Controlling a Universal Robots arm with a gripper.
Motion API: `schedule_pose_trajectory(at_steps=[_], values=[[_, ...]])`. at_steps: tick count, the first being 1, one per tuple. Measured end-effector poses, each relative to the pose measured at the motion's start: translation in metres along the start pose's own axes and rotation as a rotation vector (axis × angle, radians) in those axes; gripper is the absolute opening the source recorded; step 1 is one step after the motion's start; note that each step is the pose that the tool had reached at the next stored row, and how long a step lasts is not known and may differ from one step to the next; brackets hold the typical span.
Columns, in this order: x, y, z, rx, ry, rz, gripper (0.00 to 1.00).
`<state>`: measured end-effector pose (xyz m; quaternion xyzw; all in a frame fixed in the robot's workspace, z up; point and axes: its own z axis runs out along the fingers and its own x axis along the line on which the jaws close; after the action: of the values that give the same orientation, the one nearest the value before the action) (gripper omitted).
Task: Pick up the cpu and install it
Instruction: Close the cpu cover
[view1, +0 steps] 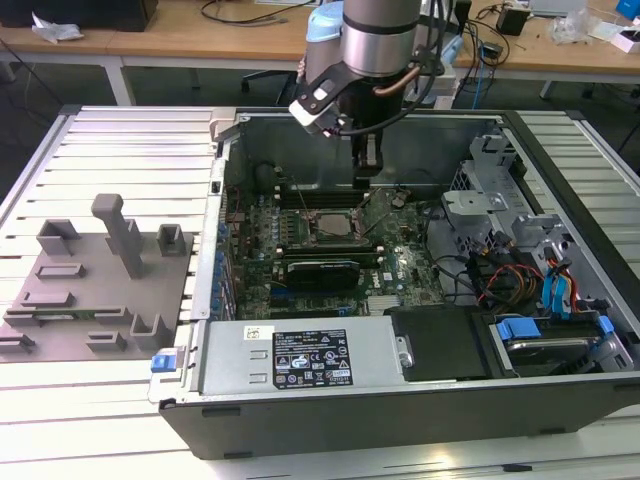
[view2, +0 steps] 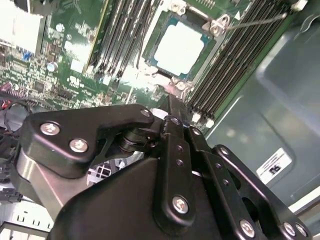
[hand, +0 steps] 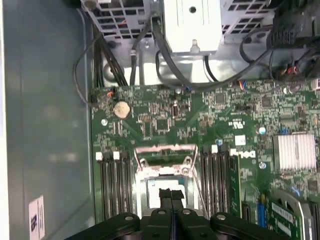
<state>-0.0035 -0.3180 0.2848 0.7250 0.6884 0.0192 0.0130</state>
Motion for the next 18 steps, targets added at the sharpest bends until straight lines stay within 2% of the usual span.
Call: schedule_pose_trajectory(at_steps=[3,4,9,10,13,18], values=[[0.0006,0.011,0.0005,0.0002,-0.0002,0.0,0.11],[0.0009,0.0178,0.0008,0.0002,-0.0001,0.0,0.11],[0.0017,0.0323,0.0015,0.0003,0.0001,0.0,0.11],[0.002,0.039,0.0018,0.0003,0.0,0.0,0.11],[0.0025,0.0484,0.0022,0.0005,-0.0001,0.0,0.11],[0.003,0.0584,0.0059,0.0046,-0.0003,0.0,0.11]])
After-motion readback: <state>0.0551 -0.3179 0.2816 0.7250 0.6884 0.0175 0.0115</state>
